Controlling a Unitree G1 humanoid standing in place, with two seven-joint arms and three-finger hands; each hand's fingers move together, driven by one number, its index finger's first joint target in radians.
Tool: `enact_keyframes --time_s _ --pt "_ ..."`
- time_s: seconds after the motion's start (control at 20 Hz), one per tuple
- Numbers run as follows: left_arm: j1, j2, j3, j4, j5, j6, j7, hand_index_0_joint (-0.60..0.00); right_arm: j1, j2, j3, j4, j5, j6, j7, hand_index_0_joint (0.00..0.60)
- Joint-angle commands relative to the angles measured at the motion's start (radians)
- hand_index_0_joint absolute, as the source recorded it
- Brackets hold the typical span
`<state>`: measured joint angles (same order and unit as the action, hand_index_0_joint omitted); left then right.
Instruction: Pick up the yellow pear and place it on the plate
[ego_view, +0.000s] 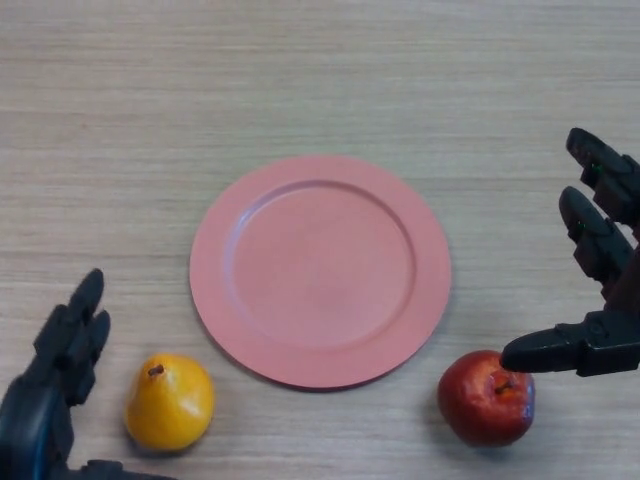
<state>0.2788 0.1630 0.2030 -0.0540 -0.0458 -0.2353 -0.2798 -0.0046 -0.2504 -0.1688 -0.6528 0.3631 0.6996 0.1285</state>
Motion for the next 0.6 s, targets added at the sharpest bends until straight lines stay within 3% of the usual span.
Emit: enact_keyframes --time_s 0.05,0.4,0.55,0.6 --pt "-0.03 0.044 0.011 -0.023 0.006 -0.15 0.035 0.0 -0.017 -0.033 -0.07 -0.074 0.01 -0.122 -0.003 0.0" --pt "-0.102 0.083 -0.032 0.173 0.106 -0.244 0.14 0.0 -0.004 -0.038 -0.104 -0.068 -0.004 -0.143 0.015 0.0" --pt "-0.108 0.086 -0.038 0.185 0.107 -0.256 0.139 -0.351 -0.006 -0.039 -0.109 -0.067 -0.006 -0.143 0.018 0.0" --pt "-0.113 0.089 -0.042 0.202 0.12 -0.28 0.148 -0.501 -0.006 -0.039 -0.113 -0.066 -0.008 -0.143 0.019 0.0"
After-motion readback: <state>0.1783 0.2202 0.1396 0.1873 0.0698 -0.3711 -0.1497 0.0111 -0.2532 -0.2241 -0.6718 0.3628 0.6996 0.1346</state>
